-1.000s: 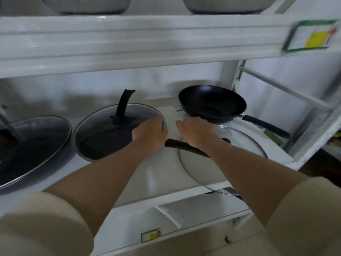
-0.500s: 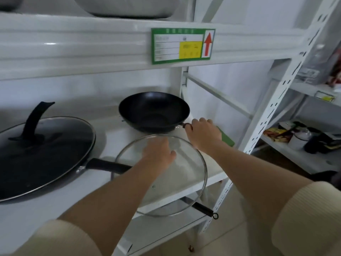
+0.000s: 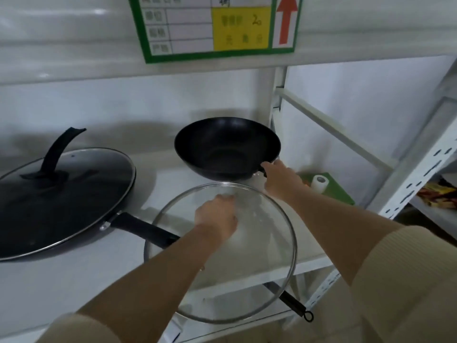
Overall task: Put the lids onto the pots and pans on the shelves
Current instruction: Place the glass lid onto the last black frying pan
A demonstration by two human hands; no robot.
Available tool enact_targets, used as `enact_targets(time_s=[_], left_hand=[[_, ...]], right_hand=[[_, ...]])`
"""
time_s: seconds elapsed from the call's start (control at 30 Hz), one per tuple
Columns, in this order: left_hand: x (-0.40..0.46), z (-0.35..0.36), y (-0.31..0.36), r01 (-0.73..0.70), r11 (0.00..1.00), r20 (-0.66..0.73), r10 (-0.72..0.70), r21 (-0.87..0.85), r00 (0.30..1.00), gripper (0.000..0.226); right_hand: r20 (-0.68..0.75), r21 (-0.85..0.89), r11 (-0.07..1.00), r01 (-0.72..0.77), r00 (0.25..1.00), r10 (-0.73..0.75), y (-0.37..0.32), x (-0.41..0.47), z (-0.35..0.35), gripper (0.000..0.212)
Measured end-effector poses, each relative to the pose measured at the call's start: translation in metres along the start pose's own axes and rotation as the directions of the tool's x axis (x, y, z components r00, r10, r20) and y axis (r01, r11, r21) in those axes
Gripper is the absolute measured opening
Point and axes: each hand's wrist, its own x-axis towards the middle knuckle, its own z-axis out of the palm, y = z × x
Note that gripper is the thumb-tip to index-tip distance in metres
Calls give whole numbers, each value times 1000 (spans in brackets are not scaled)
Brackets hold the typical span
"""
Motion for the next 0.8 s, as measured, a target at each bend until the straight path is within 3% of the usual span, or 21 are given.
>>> enact_targets(time_s=[0.13,0.27,0.4,0.53,0.6,0.73,0.8], left_hand=[[-16,-7,-6,-44,992,-154,26,-117,988,5],[-33,-15,-7,-132,962,-262,67,-238,963,26],[-48,-18,-23,-174,912,-312,53,-372,949,27],[-67,-18,-32,-265,866,-372,101,-423,923,30],[-74,-19,-27,-303,856,-402,125,-418,907,30],[-80,-25,-13,-338,821,-459,106,-460,882,31],[-79,-31,-6,-350,808,-480,96,-474,872,35]], right_hand=[[31,52,996,68,997,-70,14,-4,-5,51],[81,201,980,-3,997,-13,23,-16,-19,51],[163,364,926,-103,986,46,36,-25,-26,54],[200,379,912,-159,976,87,45,-38,-25,60],[198,343,927,-154,976,89,49,-42,-21,56],[249,484,844,-230,961,119,50,-48,-23,19],[238,464,862,-206,966,102,51,-54,-24,31]])
